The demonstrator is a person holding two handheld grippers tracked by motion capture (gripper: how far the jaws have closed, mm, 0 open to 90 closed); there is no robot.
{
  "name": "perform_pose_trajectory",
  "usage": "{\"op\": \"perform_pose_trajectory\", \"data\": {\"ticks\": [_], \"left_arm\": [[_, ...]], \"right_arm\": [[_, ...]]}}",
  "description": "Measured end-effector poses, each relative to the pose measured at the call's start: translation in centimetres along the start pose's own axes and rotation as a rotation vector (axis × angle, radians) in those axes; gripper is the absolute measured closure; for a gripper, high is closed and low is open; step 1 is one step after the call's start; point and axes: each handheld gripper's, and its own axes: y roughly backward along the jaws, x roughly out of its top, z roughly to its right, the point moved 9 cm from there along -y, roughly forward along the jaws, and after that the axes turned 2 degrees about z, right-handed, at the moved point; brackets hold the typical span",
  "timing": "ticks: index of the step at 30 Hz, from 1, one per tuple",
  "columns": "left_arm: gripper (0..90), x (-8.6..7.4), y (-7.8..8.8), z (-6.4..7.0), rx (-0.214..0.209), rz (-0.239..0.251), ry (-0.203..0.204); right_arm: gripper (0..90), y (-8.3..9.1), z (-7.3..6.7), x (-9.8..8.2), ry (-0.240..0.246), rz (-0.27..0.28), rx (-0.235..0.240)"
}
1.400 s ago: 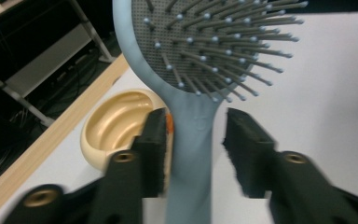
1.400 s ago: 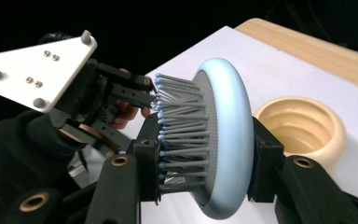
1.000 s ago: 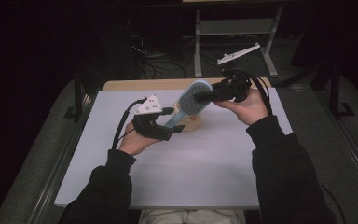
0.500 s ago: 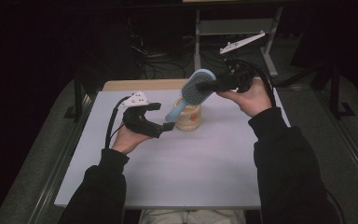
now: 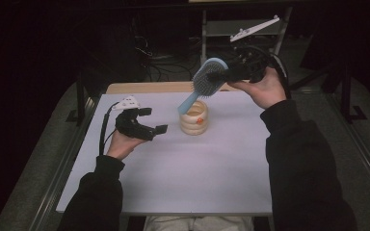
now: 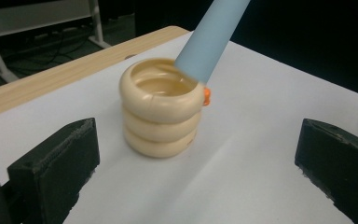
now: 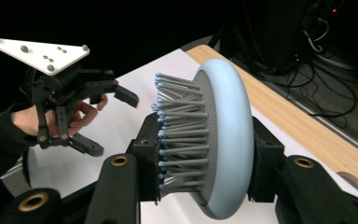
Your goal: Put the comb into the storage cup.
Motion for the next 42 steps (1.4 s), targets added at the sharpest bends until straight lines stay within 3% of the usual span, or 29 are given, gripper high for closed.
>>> {"op": "perform_pose_trajectory", "data": {"ticks": [6,10,14,22,28,34,42], "left_arm": [[0.0,-1.4,1.5,-1.5,0.017,0.017,0.043],[0.0,-2.3,2.4,-2.6,0.068,0.021,0.044],[0.0,-3.0,3.1,-3.5,0.084,0.037,0.067],[0.0,-4.4,4.3,-4.5,0.108,0.067,0.088],[0.0,-5.3,5.4,-5.5,0.137,0.104,0.119],[0.0,-6.0,6.3,-5.9,0.162,0.128,0.11],[0.0,-6.6,7.2,-5.1,0.126,0.175,0.095]], "right_arm": [[54.9,1.1,0.7,0.9,0.027,0.034,-0.033],[54.8,1.5,1.5,1.2,0.022,0.033,-0.055],[54.8,1.7,2.5,1.4,0.009,0.034,-0.072],[54.7,1.5,4.3,1.2,-0.016,0.036,-0.099],[54.6,0.9,4.8,1.1,-0.022,0.026,-0.098],[54.5,0.1,5.2,0.4,-0.038,0.02,-0.097],[54.5,-1.1,5.7,-1.1,-0.05,-0.009,-0.089]]}}
